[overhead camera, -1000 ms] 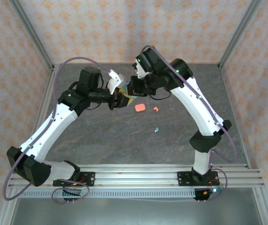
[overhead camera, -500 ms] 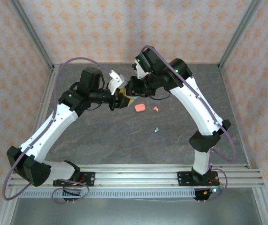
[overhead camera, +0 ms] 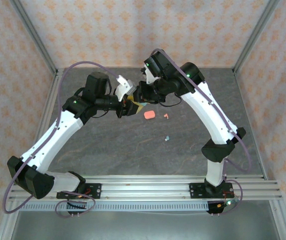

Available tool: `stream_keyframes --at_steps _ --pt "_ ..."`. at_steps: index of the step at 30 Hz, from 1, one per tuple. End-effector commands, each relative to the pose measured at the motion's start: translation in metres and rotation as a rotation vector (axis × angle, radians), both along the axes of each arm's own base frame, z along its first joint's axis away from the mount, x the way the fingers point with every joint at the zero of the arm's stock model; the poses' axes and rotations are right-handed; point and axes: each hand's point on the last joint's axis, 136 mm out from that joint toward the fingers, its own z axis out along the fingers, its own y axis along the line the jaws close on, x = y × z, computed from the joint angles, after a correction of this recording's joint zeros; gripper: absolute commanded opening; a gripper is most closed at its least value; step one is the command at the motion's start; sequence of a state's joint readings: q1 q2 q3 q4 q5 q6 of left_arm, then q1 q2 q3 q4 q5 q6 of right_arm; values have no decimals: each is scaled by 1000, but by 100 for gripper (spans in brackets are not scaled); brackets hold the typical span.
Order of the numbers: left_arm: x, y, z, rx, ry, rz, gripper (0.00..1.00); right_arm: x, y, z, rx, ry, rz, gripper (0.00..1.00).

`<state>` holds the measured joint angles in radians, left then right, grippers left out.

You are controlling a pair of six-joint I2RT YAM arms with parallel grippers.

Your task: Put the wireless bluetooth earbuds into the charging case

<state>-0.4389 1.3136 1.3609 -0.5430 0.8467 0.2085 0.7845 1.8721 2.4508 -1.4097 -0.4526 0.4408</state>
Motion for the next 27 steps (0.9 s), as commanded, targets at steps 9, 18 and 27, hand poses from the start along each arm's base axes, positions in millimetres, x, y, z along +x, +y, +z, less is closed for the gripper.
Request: stream_keyframes --at_steps 9,18,27 --pt "0 -2 25 -35 -78 1 10 -1 -29 36 100 -43 -98 31" --pt "8 -4 19 -48 -29 11 9 0 -57 39 190 -29 -211 30" --pt "11 0 5 -39 18 35 9 12 -134 -42 99 141 -513 29"
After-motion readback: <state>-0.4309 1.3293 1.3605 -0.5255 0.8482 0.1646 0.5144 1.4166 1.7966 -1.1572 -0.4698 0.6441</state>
